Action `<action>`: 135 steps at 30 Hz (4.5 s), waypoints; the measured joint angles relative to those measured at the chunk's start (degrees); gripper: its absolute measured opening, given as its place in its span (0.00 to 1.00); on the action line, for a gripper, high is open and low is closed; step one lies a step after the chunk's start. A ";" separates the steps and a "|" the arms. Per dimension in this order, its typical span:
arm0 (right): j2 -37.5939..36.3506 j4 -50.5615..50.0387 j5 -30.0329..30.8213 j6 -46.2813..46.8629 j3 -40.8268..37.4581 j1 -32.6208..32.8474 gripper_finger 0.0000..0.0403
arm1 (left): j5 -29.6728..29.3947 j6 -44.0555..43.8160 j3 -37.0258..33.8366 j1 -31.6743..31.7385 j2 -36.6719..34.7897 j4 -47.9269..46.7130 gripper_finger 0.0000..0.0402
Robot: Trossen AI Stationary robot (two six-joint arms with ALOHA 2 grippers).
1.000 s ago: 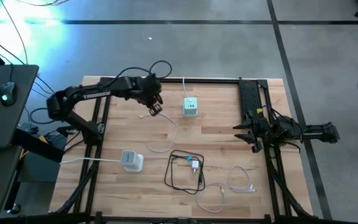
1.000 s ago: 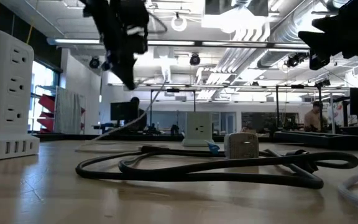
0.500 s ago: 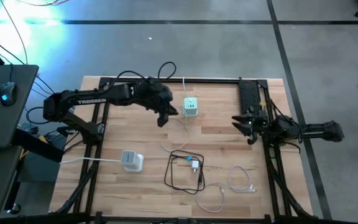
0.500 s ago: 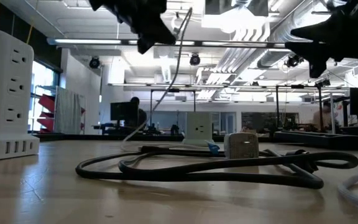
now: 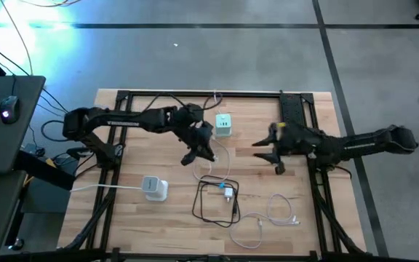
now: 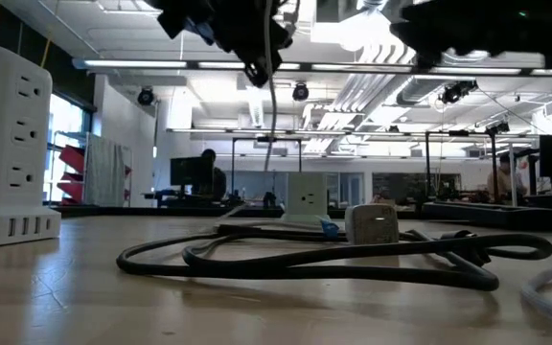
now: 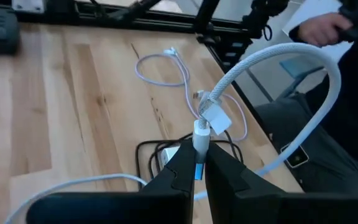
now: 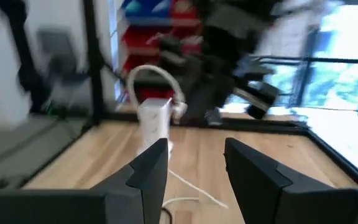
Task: Insert USB
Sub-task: Insert the top white charger cable into the green outlet extension
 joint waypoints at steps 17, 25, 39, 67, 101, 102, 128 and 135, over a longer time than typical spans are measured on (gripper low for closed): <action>29.13 -18.43 -15.54 -18.46 26.69 -0.83 0.46 | 0.93 1.08 -0.01 -0.23 3.33 0.61 0.00; 29.35 -18.18 -9.51 -23.73 26.93 -0.81 0.35 | 0.65 1.04 -0.01 -0.25 3.31 0.27 0.00; 31.49 -15.11 -9.36 -32.19 26.93 -0.21 0.34 | 3.91 0.40 -0.01 -0.62 3.24 0.37 0.00; 34.18 -14.41 -4.69 -36.80 26.93 0.66 0.34 | 3.63 -0.59 -0.04 -0.53 4.71 0.65 0.00; 34.11 -18.62 -3.07 -38.11 27.04 0.64 0.15 | 4.38 -0.19 -0.04 -0.53 4.57 0.87 0.00; 34.11 -18.76 -2.61 -38.09 27.04 0.66 0.13 | 4.35 -0.19 -0.04 -0.53 4.56 0.87 0.00; 31.71 -21.22 3.69 -33.76 26.65 0.50 0.01 | 4.09 1.46 0.23 2.94 1.36 -6.83 0.15; 31.27 -19.45 3.32 -36.57 26.78 0.53 0.04 | 2.20 2.12 0.16 2.01 1.47 -6.77 0.02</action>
